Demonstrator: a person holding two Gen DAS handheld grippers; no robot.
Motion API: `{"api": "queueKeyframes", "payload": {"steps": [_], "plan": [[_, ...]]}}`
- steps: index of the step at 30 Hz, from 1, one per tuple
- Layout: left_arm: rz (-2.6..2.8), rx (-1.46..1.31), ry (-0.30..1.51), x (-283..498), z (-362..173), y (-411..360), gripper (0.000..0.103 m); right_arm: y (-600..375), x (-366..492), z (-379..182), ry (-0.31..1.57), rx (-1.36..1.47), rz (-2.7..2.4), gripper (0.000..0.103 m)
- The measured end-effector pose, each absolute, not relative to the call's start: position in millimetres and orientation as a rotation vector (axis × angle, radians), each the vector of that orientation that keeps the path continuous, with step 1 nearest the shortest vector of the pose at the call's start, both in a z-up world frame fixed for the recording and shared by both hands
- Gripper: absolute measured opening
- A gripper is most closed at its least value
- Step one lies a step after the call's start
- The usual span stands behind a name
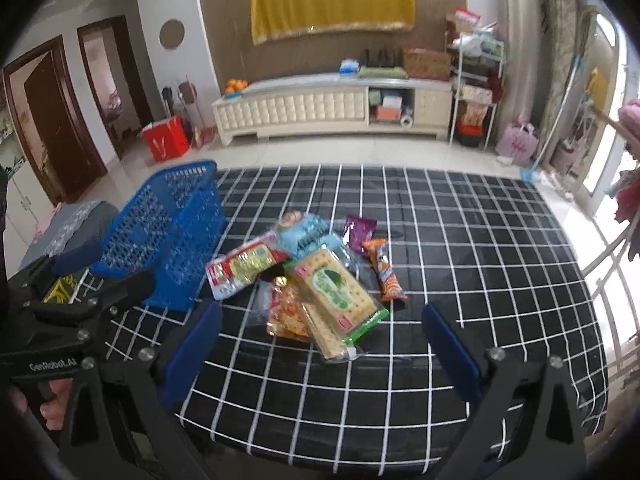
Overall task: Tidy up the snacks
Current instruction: 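Grasp the green-labelled cracker pack with the right tool while the left tool grasps a plain cracker pack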
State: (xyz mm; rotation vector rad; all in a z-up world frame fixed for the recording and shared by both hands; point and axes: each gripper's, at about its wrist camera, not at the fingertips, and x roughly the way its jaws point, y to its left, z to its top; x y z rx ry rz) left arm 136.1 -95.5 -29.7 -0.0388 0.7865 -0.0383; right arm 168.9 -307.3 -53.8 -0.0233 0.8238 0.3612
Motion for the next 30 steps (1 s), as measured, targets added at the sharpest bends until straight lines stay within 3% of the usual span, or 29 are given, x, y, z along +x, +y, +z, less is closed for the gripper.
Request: {"api": "queueKeyframes", "payload": {"steps": [15, 25, 26, 30], "plan": [[-0.021, -0.057, 1.013, 203.3, -113.0, -114.3, 0.103, -304.2, 260.7, -153.9, 1.082, -0.128, 0.576, 0.081], [-0.030, -0.056, 1.058, 217.4, -132.5, -112.3, 0.103, -276.3, 297.2, -193.1, 1.146, -0.265, 0.641, 0.073], [-0.031, -0.053, 1.061, 218.7, -133.5, -112.5, 0.103, -274.3, 299.2, -196.0, 1.149, -0.272, 0.649, 0.067], [-0.034, -0.047, 1.062, 220.6, -134.2, -115.0, 0.103, -275.9, 300.8, -197.5, 1.164, -0.246, 0.667, 0.063]]}}
